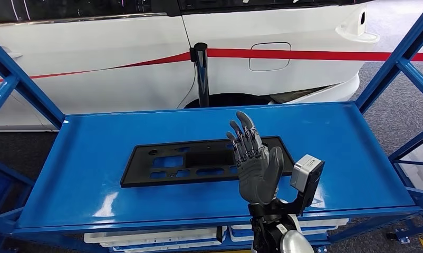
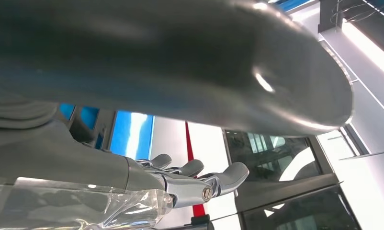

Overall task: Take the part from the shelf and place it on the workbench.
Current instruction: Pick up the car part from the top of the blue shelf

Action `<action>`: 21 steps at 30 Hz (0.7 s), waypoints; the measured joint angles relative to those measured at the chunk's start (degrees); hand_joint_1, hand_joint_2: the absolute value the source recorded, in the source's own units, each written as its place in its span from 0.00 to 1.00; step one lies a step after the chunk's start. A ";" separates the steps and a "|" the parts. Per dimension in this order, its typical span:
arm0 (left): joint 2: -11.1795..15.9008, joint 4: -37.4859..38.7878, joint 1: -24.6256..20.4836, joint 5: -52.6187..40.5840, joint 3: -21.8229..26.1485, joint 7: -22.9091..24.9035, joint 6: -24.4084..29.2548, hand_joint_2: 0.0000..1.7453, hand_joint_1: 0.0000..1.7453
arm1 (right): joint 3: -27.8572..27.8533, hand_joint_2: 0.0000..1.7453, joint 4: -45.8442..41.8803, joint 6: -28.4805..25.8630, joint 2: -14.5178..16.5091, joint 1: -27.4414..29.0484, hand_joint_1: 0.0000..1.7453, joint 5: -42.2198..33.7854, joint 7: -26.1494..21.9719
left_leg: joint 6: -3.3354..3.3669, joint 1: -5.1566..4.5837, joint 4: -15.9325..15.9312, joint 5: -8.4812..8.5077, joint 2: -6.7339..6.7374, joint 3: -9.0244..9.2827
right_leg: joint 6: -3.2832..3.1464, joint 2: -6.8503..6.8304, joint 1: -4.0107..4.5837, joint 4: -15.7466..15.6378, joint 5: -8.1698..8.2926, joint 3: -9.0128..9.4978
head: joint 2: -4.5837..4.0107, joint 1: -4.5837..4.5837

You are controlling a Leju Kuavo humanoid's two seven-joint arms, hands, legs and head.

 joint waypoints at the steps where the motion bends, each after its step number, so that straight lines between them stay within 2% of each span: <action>1: 0.01 0.00 0.00 0.00 0.00 0.00 0.00 1.00 0.00 | 0.00 0.00 0.00 -0.03 -0.02 0.00 0.00 0.00 0.03 | 0.00 0.00 0.00 0.00 0.00 0.00 | 0.00 0.00 0.00 0.00 0.00 0.00 | 0.01 0.00; 21: 0.02 0.00 -0.36 -2.10 -0.02 -2.03 0.13 1.00 0.00 | -0.14 0.00 -0.67 -0.40 -0.34 0.61 0.00 0.58 -0.05 | 0.00 0.00 0.00 0.00 0.00 0.00 | 0.00 0.00 0.00 0.00 0.00 0.00 | 0.00 0.00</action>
